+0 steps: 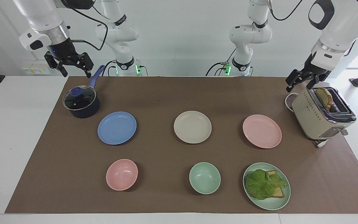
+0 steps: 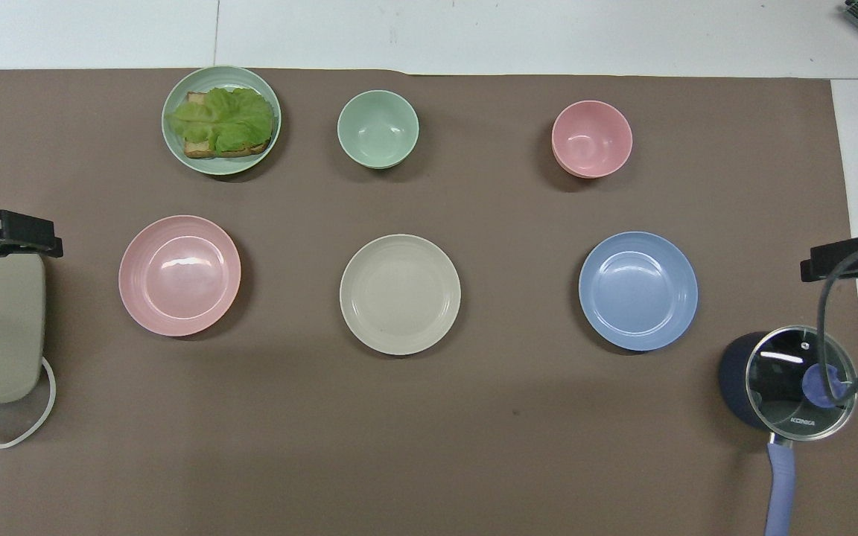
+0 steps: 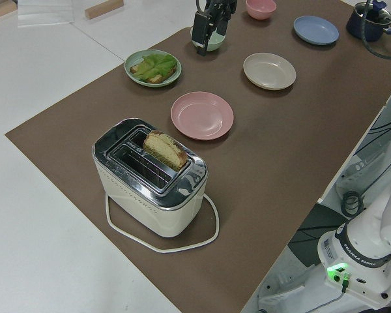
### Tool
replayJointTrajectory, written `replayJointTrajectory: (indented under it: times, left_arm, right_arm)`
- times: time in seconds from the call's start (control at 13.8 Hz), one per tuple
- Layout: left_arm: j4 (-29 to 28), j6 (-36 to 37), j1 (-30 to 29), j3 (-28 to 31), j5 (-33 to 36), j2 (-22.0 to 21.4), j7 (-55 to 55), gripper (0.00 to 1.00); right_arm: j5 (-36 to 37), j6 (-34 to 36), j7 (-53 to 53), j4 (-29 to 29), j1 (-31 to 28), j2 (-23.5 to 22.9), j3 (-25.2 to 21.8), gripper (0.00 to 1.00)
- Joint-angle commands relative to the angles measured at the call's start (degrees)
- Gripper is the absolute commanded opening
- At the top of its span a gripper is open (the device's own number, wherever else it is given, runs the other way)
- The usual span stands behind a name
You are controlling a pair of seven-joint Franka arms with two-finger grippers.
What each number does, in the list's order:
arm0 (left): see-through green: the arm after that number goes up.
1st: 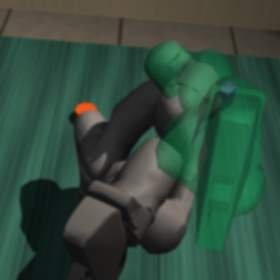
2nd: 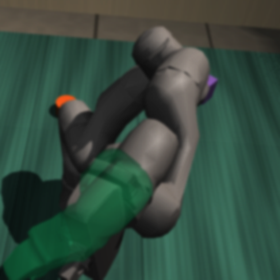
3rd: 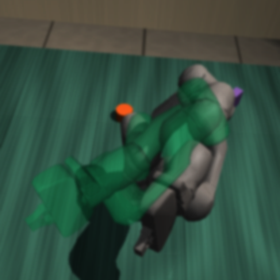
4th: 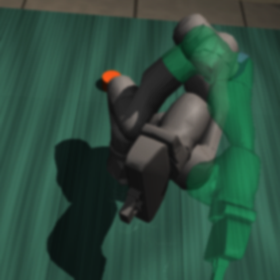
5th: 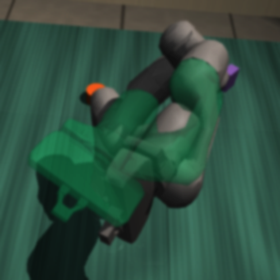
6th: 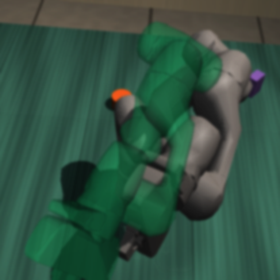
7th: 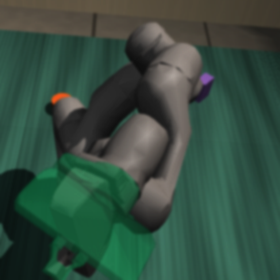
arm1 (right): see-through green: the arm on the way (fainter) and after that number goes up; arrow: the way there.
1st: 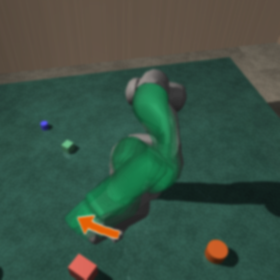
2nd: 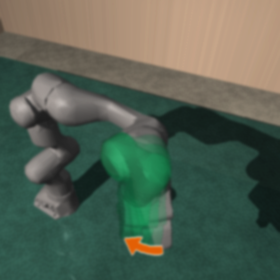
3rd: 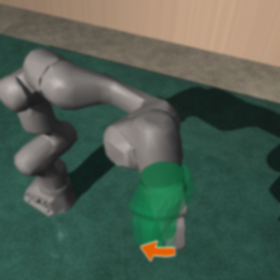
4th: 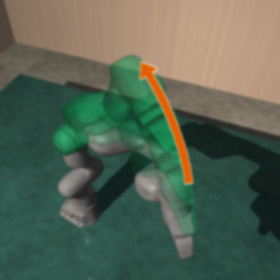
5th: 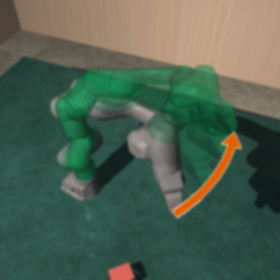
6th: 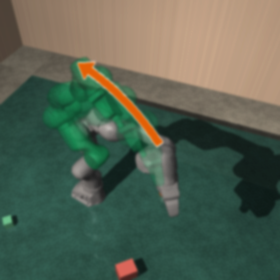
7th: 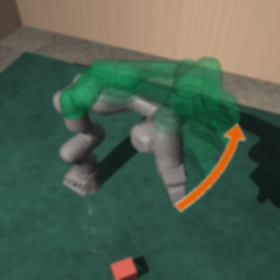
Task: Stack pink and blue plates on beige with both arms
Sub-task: 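Reach the left gripper toward the rim of the pink plate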
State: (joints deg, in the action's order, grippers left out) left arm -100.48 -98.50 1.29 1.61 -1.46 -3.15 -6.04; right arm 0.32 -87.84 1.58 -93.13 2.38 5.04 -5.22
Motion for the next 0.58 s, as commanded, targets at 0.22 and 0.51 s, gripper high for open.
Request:
replayJointTrajectory:
  times: [0.22, 0.51]
  left_arm:
    - [-9.28, -9.77, -1.55, -0.11, -0.03, 1.82, 0.07, 1.00]
    - [-10.70, -14.25, -1.72, -0.11, -0.03, 7.26, 0.15, 1.00]
  right_arm:
    - [-1.37, 0.03, -1.06, -1.00, -0.71, 0.85, 0.03, 1.00]
    - [-1.37, 0.03, -0.97, -1.00, -0.71, 0.85, 0.03, 1.00]
